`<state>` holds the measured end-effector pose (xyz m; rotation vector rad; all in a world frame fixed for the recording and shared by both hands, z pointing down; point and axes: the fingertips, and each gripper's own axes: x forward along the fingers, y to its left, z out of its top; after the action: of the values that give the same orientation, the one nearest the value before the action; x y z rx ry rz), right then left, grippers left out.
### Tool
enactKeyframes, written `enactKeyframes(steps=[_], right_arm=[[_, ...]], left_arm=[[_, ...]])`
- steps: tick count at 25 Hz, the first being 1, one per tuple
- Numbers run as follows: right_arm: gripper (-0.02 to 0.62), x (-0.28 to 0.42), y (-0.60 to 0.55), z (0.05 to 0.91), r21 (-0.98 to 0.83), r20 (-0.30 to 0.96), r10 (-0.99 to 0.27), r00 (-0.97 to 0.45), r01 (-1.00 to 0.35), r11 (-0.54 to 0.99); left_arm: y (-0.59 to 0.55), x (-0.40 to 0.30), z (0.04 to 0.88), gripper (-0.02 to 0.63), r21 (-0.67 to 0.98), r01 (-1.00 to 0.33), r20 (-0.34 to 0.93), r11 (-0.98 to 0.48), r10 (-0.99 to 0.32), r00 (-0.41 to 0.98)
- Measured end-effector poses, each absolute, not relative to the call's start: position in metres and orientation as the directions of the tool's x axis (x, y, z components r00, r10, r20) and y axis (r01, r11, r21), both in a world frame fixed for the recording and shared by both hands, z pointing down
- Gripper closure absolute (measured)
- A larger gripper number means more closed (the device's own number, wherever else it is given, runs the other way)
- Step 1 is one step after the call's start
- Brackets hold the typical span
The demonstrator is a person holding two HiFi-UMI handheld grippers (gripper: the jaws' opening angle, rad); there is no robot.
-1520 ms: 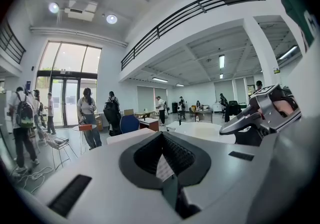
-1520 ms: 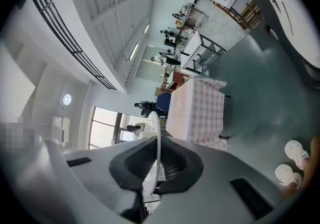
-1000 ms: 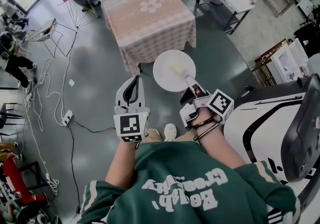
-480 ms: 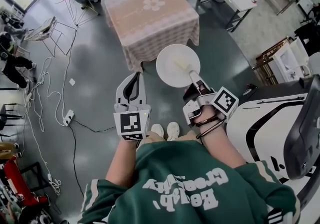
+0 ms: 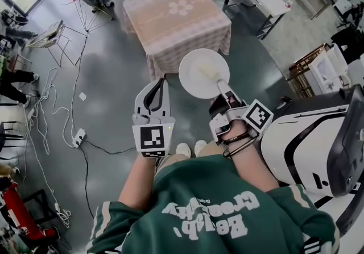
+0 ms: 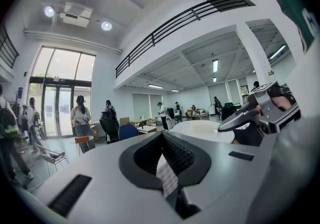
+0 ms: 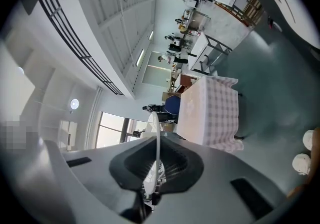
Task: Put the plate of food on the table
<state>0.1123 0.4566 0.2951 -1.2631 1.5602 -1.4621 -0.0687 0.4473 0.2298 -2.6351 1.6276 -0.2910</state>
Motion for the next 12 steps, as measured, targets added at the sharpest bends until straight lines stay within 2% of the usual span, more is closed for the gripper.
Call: enactKeyframes(steps=[12], right_arm=[[0.571, 0.1, 0.443, 0.291, -0.981, 0.106, -0.938, -0.33, -0.19, -0.044]], left_arm=[[0.434, -0.082, 0.232, 0.597, -0.119, -0.883, 0.12, -0.453, -0.89, 0.44]])
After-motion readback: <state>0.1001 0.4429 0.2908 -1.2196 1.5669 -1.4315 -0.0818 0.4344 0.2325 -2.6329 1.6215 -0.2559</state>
